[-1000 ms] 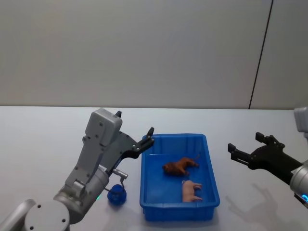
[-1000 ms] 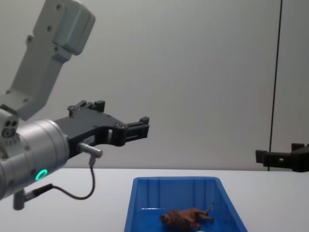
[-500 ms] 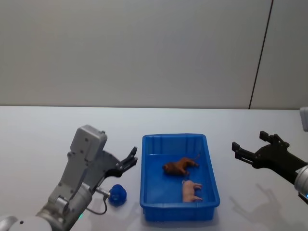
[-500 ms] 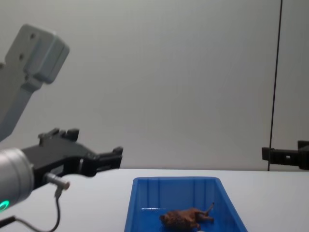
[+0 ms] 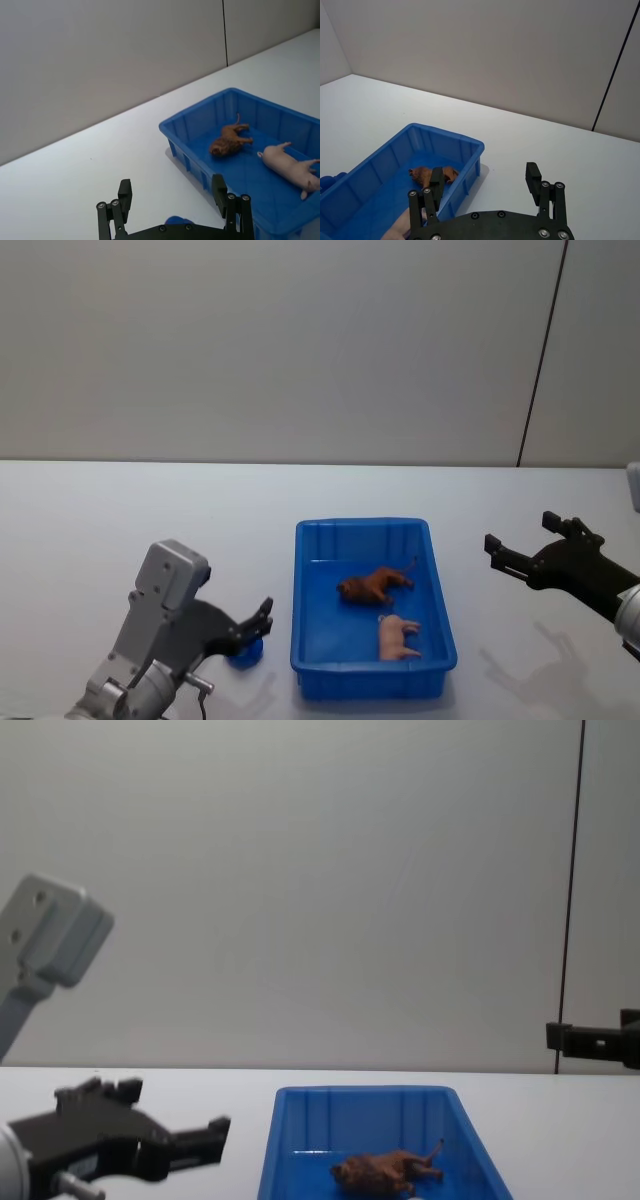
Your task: Pick up the two dolls from the table and place them into the box.
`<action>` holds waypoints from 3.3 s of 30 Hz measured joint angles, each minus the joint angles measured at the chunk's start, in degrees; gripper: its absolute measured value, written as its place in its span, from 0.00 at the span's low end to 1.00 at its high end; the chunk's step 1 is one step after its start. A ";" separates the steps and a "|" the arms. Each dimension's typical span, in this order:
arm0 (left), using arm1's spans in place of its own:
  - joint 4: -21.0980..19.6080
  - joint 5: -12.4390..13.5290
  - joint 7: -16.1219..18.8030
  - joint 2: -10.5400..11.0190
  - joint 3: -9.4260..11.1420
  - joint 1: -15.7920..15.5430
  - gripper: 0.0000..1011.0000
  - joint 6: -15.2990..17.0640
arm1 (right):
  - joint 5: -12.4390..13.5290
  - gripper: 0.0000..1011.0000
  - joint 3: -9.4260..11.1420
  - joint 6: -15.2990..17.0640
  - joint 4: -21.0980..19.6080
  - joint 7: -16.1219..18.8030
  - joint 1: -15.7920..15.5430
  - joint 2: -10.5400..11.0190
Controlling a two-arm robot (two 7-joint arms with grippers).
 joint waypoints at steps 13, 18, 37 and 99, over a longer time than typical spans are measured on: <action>4.20 -0.90 -4.76 -0.19 0.05 0.09 0.99 1.26 | 0.08 0.99 0.07 -0.09 -0.04 0.00 -0.06 0.07; 5.72 -0.41 -6.10 -0.51 0.08 -0.36 0.99 1.93 | 0.08 0.99 0.09 -0.09 -0.04 0.00 -0.06 0.09; 14.41 3.95 -11.32 -3.39 0.05 -5.19 0.99 1.26 | 0.08 0.99 0.08 -0.08 -0.05 0.00 -0.06 0.10; 9.73 10.26 -14.58 -8.39 -1.02 -13.95 0.25 -2.74 | 0.08 0.99 0.08 -0.08 -0.04 0.00 -0.06 0.10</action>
